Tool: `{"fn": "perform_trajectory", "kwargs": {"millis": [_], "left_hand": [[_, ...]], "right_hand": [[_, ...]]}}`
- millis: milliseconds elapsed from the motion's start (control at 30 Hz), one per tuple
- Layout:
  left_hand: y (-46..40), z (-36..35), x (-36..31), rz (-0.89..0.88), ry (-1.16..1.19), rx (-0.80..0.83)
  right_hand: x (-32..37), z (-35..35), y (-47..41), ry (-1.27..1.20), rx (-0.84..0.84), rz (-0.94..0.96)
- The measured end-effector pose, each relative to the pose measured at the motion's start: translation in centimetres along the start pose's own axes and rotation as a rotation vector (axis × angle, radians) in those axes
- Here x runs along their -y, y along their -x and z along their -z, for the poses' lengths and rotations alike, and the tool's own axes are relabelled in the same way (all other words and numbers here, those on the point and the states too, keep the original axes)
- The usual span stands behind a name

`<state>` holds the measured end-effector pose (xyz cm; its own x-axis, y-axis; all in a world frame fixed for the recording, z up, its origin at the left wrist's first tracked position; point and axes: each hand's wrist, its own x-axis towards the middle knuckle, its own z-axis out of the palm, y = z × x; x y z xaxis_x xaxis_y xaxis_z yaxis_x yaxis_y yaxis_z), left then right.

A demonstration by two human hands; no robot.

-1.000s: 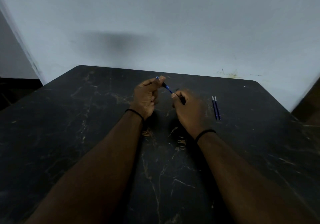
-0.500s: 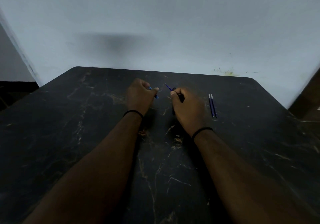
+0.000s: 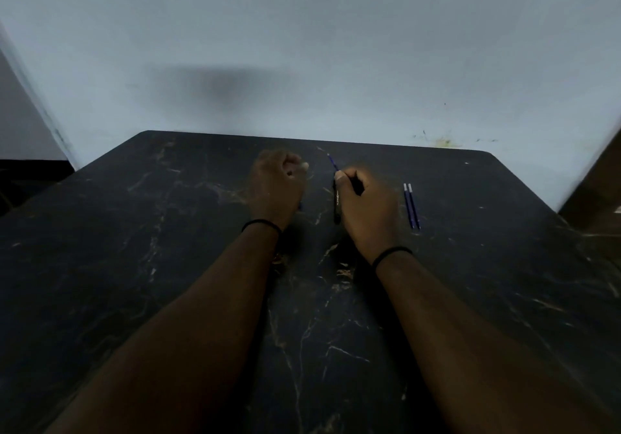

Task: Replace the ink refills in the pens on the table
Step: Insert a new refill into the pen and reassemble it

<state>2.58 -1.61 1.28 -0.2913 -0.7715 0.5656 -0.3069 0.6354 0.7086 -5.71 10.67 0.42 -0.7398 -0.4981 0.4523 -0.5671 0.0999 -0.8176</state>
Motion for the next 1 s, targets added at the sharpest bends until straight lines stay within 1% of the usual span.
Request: {"fn": "perform_trajectory", "kwargs": {"millis": [67, 167, 233, 300, 367, 500, 633, 800, 867, 900, 1000], "left_hand": [[0.5, -0.4, -0.8, -0.125, 0.046, 0.023], [1.3, -1.2, -1.6, -0.252, -0.036, 0.206], [1.5, -1.6, -2.0, -0.327, -0.007, 0.286], [2.0, -1.7, -2.5, -0.373, 0.038, 0.339], [2.2, -1.7, -2.8, -0.402, 0.057, 0.35], [2.3, -1.7, -3.0, -0.395, 0.063, 0.328], [2.3, -1.9, -2.9, -0.345, 0.083, 0.28], [2.6, -2.0, -3.3, -0.321, 0.142, 0.291], [2.7, -2.1, -3.3, -0.302, 0.166, 0.278], [2.7, -2.1, -3.2, -0.282, 0.17, 0.267], [2.4, -2.3, -2.5, -0.24, 0.098, 0.207]], "right_hand": [[0.3, 0.2, -0.3, -0.099, -0.084, -0.007], [0.6, 0.7, -0.9, -0.094, -0.234, 0.095], [0.9, 1.0, -0.9, -0.102, -0.325, 0.123], [1.1, 1.1, -0.8, -0.14, -0.355, 0.125], [1.3, 1.0, -0.7, -0.162, -0.351, 0.129], [1.5, 1.0, -0.6, -0.186, -0.279, 0.149], [1.5, 0.9, -0.5, -0.174, -0.232, 0.182], [1.5, 0.9, -0.6, -0.248, -0.2, 0.165], [1.9, 0.8, -0.4, -0.291, -0.24, 0.18], [2.3, 1.0, -0.4, -0.299, -0.298, 0.215], [3.9, 2.3, -1.1, -0.324, -0.487, 0.409]]}}
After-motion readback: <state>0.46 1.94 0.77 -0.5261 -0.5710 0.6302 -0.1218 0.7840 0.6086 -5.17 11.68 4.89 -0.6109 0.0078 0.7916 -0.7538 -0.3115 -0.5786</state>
